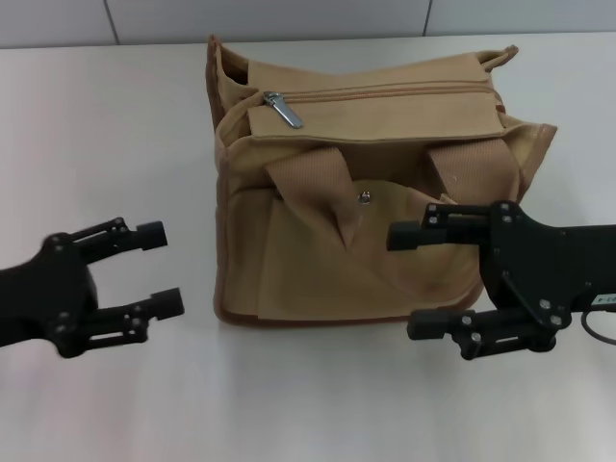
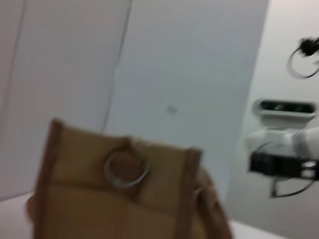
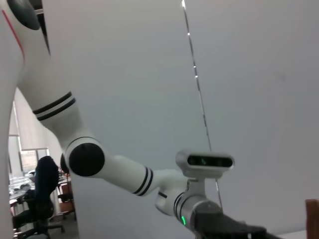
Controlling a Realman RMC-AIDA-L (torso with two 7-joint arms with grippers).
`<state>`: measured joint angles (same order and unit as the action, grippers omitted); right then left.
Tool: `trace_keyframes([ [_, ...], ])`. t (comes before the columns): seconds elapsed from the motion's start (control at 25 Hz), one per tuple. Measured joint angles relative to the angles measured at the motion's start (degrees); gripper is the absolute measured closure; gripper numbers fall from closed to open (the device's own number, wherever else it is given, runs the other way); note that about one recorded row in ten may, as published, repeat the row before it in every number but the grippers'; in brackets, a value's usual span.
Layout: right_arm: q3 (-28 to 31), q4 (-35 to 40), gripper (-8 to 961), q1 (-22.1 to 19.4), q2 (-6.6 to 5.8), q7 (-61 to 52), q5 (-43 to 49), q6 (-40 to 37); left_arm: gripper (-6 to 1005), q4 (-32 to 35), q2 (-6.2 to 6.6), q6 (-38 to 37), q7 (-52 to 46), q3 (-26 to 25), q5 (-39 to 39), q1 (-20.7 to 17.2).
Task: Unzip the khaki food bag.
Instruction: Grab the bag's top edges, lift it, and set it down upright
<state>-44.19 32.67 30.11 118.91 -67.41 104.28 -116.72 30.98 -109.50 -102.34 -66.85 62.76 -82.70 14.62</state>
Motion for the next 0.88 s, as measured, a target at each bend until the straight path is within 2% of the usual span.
trace_keyframes([
  [0.16,0.15,0.00,194,-0.04,0.00,0.00,-0.03,0.89,239,-0.45,-2.21,4.07,1.05,-3.04,-2.82,-0.09],
  [0.2,0.16,0.01,194,-0.01,0.00,0.00,-0.03,1.00,241,-0.45,-2.21,4.07,1.05,-3.04,-2.82,-0.09],
  [0.28,0.27,0.02,194,0.04,0.00,0.00,-0.05,1.43,246,-0.52,-4.07,5.87,2.77,-4.56,-3.37,-0.10],
  [0.36,0.37,0.02,194,0.04,0.00,0.00,-0.05,1.48,251,-0.56,-5.24,6.89,4.39,-5.30,-3.39,-0.11],
  [0.4,0.53,0.02,194,0.04,0.00,0.00,-0.05,1.53,254,-0.56,-5.24,6.89,4.39,-5.30,-3.39,-0.11],
  [0.44,0.69,0.02,194,0.04,0.00,0.00,-0.06,1.56,257,-0.68,-7.03,8.05,6.82,-6.94,-3.41,-0.12],
  [0.48,0.83,0.02,194,0.00,0.00,0.00,-0.06,1.59,259,-0.93,-7.99,8.56,8.09,-7.78,-3.43,-0.02],
  [0.68,1.29,0.03,194,-0.37,0.00,0.00,-0.06,1.61,272,-2.49,-8.89,10.57,9.73,-7.95,-3.45,1.08],
  [0.88,1.61,0.03,193,-0.55,0.00,0.00,-0.06,1.61,284,-6.08,-9.06,11.34,12.96,-8.09,-3.05,2.64],
])
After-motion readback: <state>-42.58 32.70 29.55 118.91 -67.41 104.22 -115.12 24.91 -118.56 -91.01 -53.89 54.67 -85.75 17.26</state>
